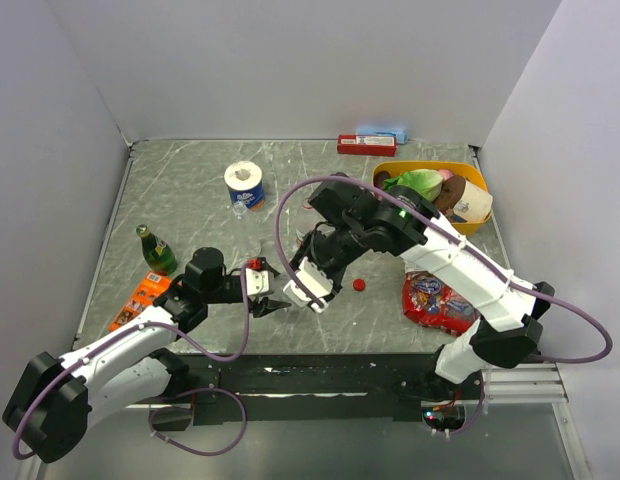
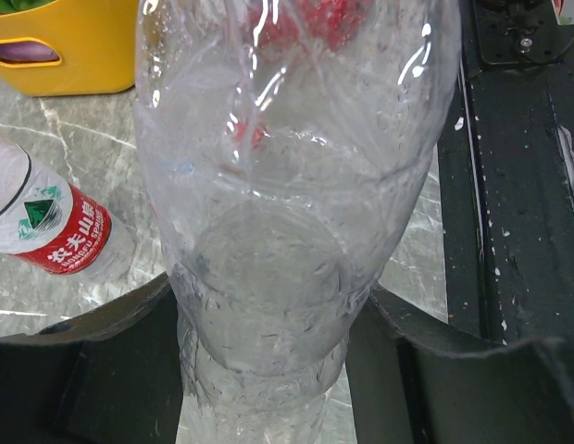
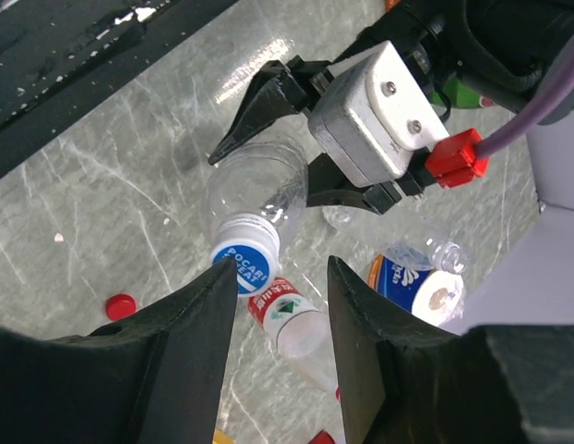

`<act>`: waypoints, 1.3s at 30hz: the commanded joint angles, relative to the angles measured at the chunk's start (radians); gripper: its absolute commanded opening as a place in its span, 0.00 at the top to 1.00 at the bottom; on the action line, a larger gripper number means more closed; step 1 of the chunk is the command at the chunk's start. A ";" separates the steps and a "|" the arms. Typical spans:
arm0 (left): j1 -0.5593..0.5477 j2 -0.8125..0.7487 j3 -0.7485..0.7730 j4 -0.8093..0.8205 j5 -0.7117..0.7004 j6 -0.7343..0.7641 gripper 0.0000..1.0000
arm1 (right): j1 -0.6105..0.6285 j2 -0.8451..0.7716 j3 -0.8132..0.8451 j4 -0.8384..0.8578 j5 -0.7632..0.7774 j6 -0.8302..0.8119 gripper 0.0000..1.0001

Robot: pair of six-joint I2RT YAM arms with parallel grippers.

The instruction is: Screw on the bottle caps

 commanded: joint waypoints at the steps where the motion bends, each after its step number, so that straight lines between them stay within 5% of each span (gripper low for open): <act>1: -0.006 -0.004 0.032 0.054 0.025 0.016 0.99 | 0.007 0.002 0.084 -0.114 0.007 0.018 0.50; 16: -0.006 0.008 0.035 0.080 0.027 0.002 0.99 | 0.009 -0.078 -0.019 -0.154 0.047 0.023 0.41; 39: -0.007 0.009 0.040 0.095 0.022 -0.013 0.99 | 0.015 -0.020 -0.028 -0.178 0.047 0.001 0.44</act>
